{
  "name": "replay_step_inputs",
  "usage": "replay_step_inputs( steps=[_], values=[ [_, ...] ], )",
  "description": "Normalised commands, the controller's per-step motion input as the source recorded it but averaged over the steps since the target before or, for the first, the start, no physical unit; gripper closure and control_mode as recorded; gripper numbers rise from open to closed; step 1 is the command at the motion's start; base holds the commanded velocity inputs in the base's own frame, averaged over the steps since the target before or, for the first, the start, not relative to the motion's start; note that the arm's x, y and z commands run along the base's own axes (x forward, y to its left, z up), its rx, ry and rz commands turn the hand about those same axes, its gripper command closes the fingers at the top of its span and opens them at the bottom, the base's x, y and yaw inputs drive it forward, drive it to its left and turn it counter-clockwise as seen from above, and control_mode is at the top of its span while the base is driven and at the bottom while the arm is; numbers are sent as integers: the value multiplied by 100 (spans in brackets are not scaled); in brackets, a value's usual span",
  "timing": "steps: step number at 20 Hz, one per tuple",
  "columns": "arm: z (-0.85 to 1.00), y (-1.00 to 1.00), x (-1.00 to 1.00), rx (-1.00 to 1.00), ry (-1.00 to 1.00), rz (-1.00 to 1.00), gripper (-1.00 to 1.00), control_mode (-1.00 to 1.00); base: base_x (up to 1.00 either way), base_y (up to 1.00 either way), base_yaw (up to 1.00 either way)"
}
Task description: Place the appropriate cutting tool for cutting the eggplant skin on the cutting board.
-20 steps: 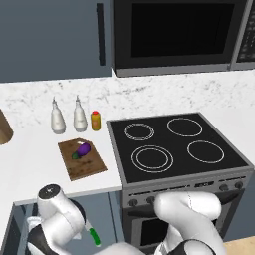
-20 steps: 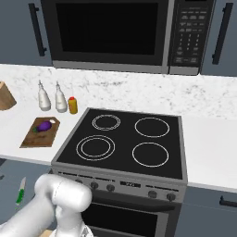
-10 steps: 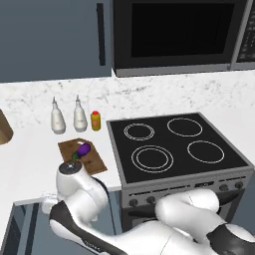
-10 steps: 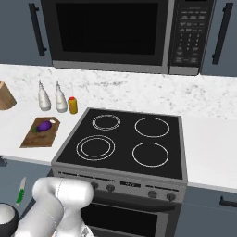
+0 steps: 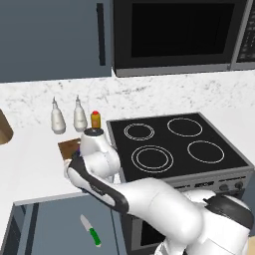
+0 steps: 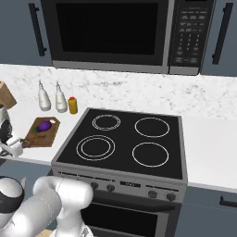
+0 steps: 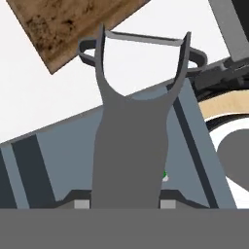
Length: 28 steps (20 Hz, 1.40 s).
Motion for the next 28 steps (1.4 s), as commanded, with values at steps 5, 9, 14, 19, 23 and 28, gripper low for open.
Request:
replay_step_inputs(
  steps=[5,9,14,19,23,28],
  values=[
    [-1,-22,100,-3,8,0,100,-100,0,0,0],
    [-28,3,96,-6,6,0,100,-100,0,0,0],
    [-25,0,90,-4,2,0,100,-100,0,0,0],
    [-31,0,66,-5,4,0,100,-100,0,0,0],
    [-33,10,36,-3,2,0,100,-100,0,0,0],
    [-25,17,23,-2,1,0,100,-100,0,0,0]
  ],
)
